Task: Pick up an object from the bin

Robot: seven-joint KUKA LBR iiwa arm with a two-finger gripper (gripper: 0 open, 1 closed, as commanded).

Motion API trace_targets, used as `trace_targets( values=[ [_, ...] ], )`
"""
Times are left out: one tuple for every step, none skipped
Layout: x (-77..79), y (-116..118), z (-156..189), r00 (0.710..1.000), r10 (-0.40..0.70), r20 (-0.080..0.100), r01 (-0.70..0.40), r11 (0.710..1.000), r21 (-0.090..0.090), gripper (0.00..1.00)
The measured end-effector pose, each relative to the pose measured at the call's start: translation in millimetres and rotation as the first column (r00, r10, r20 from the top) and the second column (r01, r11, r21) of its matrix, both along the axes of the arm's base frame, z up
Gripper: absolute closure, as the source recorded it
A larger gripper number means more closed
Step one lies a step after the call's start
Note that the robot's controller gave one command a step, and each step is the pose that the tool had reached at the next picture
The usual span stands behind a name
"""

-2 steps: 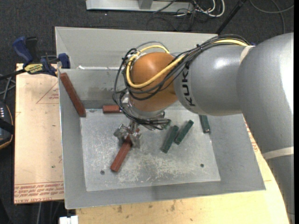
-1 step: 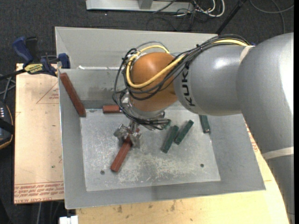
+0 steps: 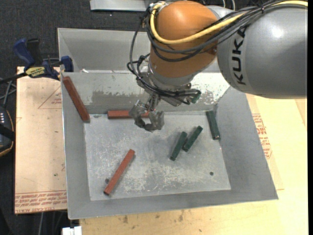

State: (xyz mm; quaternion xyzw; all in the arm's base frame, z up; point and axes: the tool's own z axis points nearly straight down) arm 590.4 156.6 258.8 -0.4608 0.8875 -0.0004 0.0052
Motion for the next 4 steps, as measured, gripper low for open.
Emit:
trace_targets(
  values=[
    [-1.3, 0, -3, 1.000, 0.000, -0.006, 0.000, 1.000, -0.001, 1.00],
    [11.9, 20, -82, 0.998, -0.059, -0.009, 0.059, 0.998, -0.001, 0.00],
    [12.3, 20, -81, 0.998, -0.060, -0.008, 0.060, 0.998, -0.001, 0.00],
    [5.0, 20, -88, 0.998, -0.060, 0.004, 0.060, 0.998, 0.003, 0.00]
  ],
)
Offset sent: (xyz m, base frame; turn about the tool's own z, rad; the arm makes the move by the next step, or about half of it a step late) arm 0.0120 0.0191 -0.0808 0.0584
